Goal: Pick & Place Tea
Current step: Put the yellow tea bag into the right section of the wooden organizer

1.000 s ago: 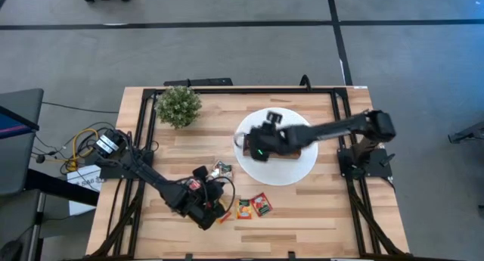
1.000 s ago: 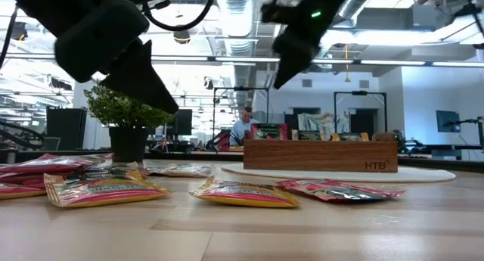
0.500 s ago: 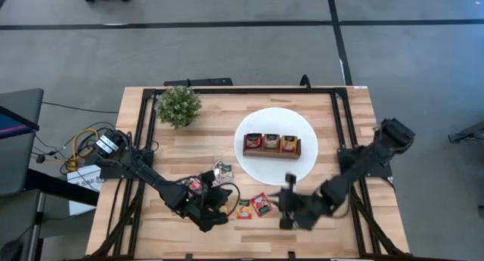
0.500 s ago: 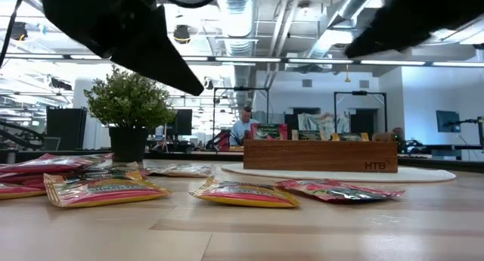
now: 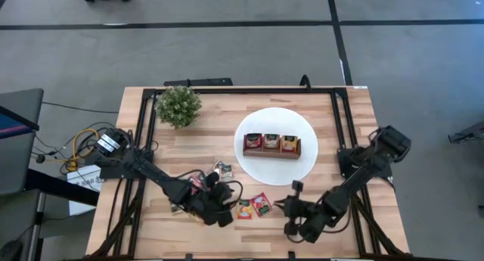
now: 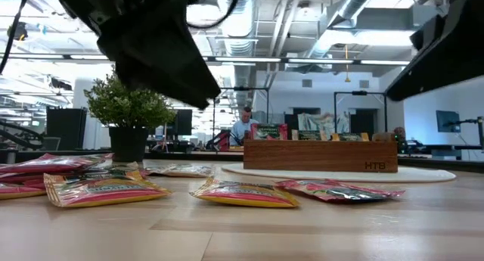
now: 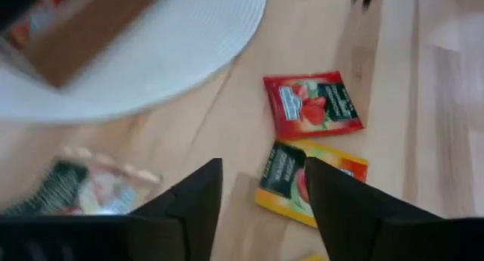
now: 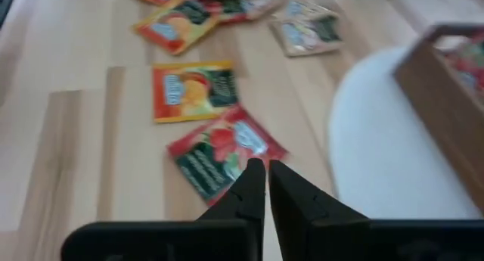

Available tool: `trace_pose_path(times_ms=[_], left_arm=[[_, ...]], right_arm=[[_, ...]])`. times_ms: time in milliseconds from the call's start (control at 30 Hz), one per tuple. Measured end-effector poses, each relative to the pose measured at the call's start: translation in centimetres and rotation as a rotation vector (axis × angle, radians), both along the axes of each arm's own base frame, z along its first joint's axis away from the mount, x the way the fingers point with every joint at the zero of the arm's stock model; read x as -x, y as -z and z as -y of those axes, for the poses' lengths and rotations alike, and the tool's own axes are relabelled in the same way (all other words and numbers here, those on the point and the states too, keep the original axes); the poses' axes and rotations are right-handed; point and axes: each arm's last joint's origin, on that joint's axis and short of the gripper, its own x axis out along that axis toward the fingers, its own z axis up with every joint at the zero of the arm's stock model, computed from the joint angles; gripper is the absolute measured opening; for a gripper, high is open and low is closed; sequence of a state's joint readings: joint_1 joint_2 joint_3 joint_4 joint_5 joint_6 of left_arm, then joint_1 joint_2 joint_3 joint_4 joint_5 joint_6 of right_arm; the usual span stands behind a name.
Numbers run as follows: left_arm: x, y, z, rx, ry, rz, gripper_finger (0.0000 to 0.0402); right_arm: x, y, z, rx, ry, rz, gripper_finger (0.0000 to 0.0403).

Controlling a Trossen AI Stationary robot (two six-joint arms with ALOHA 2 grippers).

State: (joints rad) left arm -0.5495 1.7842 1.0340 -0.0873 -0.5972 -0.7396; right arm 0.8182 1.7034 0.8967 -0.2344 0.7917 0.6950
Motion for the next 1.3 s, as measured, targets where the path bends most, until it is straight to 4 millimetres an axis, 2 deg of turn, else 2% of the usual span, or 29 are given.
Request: trace_pose_path(times_ms=[167, 367, 600, 800, 1167, 1300], left_arm=[[-0.9, 1.3, -0.5, 0.095, -0.084, 0.012, 0.0193], [-1.5, 4.3, -0.8, 0.196, -0.096, -0.098, 0.0193], [-2.3, 5.2, -1.4, 0.240, -0.114, -0.102, 0.0179], [-2.7, 5.6, -1.4, 0.287, -0.079, -0.097, 0.0137], [-2.8, 6.3, -1.2, 0.219, 0.006, -0.129, 0.0014], [-2.7, 6.1, -1.2, 0.199, -0.007, -0.117, 0.0002]], right_arm=[[0.8, -1.0, 0.2, 0.008, 0.055, 0.047, 0.0001], [0.4, -0.4, 0.1, 0.014, 0.065, 0.049, 0.0001], [0.4, -0.4, 0.1, 0.010, 0.060, 0.048, 0.0001], [0.4, -0.4, 0.1, 0.010, 0.057, 0.046, 0.0001], [0.4, -0.4, 0.1, 0.009, 0.055, 0.045, 0.0001], [0.4, -0.4, 0.1, 0.009, 0.055, 0.045, 0.0001]])
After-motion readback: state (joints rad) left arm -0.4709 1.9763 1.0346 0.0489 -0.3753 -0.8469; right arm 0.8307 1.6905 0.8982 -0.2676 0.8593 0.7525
